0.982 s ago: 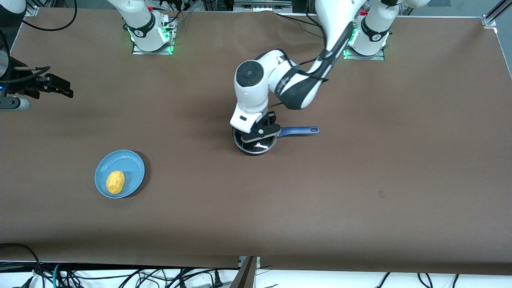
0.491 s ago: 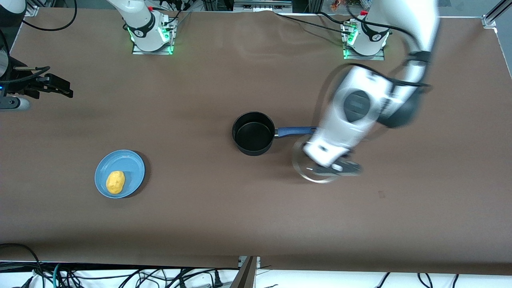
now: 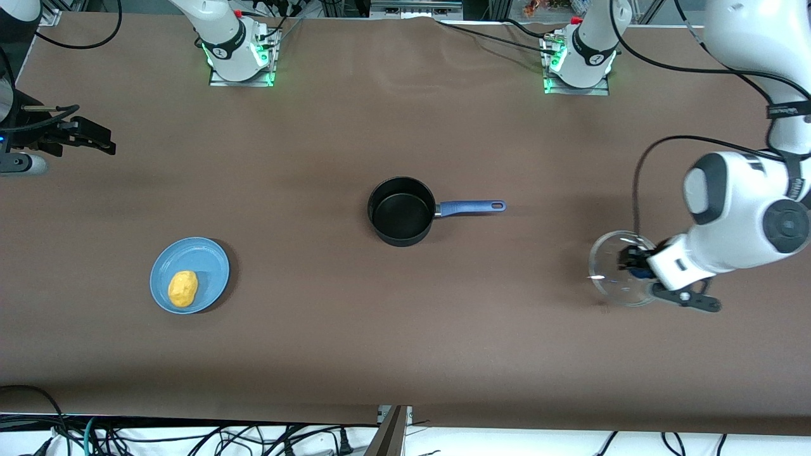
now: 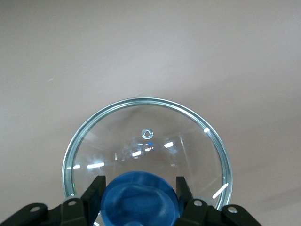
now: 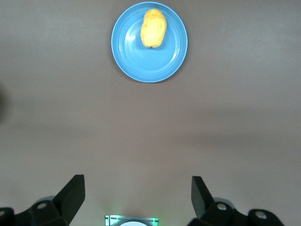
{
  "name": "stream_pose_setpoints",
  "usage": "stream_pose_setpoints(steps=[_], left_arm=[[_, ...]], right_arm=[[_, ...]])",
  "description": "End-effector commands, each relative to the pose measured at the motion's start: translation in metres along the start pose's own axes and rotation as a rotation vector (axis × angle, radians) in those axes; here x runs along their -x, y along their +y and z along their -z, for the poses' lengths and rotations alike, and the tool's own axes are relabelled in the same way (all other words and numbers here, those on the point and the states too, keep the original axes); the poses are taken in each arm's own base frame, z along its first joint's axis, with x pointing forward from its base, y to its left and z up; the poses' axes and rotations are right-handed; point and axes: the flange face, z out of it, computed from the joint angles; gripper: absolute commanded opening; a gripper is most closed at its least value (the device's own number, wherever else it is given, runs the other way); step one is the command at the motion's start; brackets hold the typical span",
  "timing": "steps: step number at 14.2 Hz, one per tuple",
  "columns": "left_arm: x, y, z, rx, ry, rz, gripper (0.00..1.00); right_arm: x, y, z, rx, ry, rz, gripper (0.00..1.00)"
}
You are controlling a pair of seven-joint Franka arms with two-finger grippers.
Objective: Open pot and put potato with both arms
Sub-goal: 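Lower the lid onto the table while the right gripper reaches the potato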
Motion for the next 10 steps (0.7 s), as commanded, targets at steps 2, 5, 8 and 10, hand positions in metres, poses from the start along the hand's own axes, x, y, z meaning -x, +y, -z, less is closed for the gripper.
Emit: stream_pose_setpoints(steps=[2,5,8,10], left_arm=[[0.051,-0.046,-0.047,-0.002,0.052,-0.066,0.57],[0.071,-0.073,-0.074,-0.018,0.078,-0.067,0.58],[0.077,-0.081,-0.099,-0.002,0.094,-0.066,0.60],[0.082,-0.092,-0.116,-0.017,0.097,-0.049,0.62]], right_arm=[[0.002,0.001,0.005,0.003,-0.006,-0.002,1.00],[-0.007,0.003,-0.010,0.012,-0.030,-0.002,1.00],[-0.021,0.003,-0.026,0.014,-0.025,-0.002,1.00],[-0.040,0.003,-0.040,0.019,0.013,0.002,1.00]])
